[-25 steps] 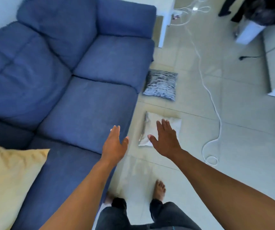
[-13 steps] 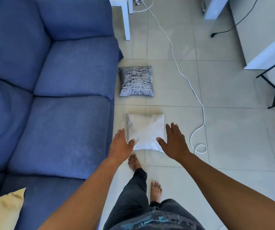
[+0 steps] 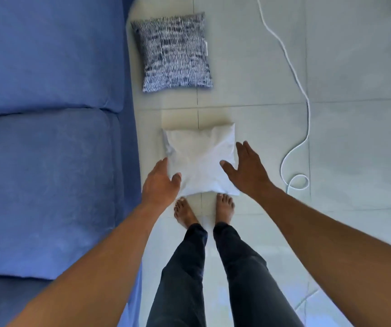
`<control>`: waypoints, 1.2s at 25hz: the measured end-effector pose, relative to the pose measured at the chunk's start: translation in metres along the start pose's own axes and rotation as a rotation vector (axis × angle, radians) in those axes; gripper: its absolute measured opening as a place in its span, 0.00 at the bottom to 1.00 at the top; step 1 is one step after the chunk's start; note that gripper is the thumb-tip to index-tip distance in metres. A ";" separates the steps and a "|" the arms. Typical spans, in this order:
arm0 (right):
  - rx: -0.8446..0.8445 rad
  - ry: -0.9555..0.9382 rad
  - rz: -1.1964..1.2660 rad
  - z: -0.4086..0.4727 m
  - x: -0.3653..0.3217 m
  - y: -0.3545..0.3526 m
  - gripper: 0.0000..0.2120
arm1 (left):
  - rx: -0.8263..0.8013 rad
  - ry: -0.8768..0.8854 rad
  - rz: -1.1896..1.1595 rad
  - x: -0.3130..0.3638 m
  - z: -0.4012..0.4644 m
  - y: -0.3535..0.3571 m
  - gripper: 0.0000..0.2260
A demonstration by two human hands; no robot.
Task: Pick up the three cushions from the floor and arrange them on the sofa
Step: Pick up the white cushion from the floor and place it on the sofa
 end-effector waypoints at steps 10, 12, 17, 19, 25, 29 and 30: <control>-0.081 0.105 -0.051 0.226 0.175 0.128 0.43 | -0.033 -0.264 -0.091 -0.072 0.263 0.178 0.30; -0.015 0.154 0.036 0.261 0.201 0.148 0.44 | 0.006 -0.336 -0.134 -0.093 0.307 0.201 0.31; 0.162 0.559 0.705 0.298 0.224 0.168 0.45 | -0.197 -0.469 -0.631 -0.100 0.348 0.234 0.27; 0.116 0.573 0.813 0.293 0.211 0.172 0.44 | -0.293 -0.423 -0.703 -0.080 0.338 0.234 0.26; 0.195 0.457 0.959 0.229 0.140 0.108 0.40 | -0.072 -0.364 -0.833 -0.054 0.262 0.166 0.17; 0.160 0.343 0.932 0.160 0.066 0.045 0.31 | -0.047 -0.307 -0.940 -0.031 0.185 0.086 0.18; 0.155 0.317 0.918 0.141 0.042 0.026 0.31 | -0.022 -0.295 -0.974 -0.026 0.163 0.062 0.18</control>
Point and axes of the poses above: each hand's wrist, its own z-axis towards the middle knuckle, its own y-axis out of the palm, x = y × z, the point moved 4 cm from there along z, towards the middle knuckle, and after that the axes turned 15 degrees about z, right-handed, at the moved point
